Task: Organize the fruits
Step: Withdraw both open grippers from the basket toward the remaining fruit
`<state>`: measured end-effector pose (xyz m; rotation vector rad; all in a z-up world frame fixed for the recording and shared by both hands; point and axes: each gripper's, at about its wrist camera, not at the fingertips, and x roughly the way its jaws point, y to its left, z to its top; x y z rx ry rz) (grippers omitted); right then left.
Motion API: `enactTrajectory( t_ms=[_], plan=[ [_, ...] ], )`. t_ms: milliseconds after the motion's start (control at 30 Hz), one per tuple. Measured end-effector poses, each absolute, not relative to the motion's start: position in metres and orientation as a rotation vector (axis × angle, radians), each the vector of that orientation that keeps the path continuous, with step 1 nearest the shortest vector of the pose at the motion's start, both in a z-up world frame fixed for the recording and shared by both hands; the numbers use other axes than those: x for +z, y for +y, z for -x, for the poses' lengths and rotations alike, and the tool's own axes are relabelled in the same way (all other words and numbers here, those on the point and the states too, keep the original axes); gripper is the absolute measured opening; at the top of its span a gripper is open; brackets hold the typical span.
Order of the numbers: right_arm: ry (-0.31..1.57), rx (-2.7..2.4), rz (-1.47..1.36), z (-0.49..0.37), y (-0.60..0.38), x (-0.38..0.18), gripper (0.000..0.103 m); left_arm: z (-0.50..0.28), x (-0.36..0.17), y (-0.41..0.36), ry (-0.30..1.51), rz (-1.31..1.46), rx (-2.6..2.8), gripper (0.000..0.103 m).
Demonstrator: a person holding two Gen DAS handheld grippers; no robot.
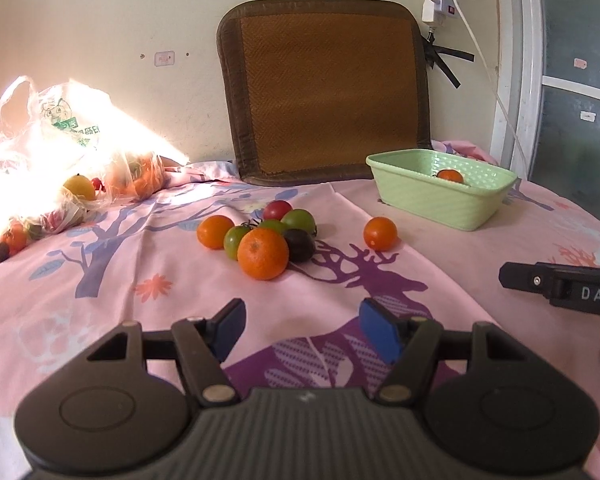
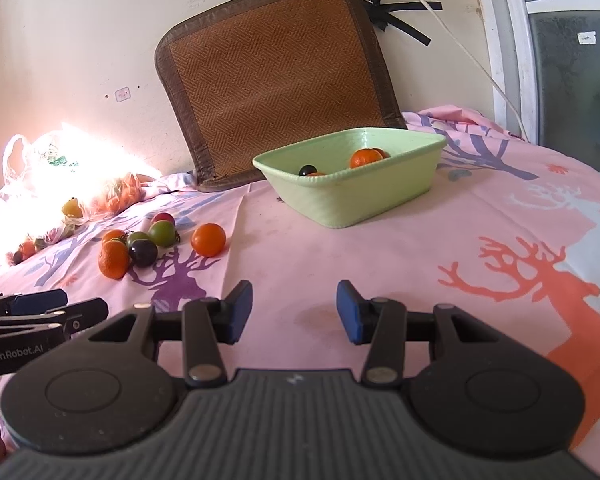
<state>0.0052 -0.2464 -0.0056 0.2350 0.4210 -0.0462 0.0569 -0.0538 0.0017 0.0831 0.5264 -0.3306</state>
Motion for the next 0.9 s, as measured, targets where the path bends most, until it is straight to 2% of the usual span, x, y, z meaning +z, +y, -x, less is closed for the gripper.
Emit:
enactTrajectory(
  t_ms=[900],
  plan=[
    [0.440, -0.023, -0.268, -0.0120, -0.2508, -0.0072, 0.049, -0.0556, 0.0022, -0.0503, 0.514, -0.061, -0.334, 0.065]
  ],
)
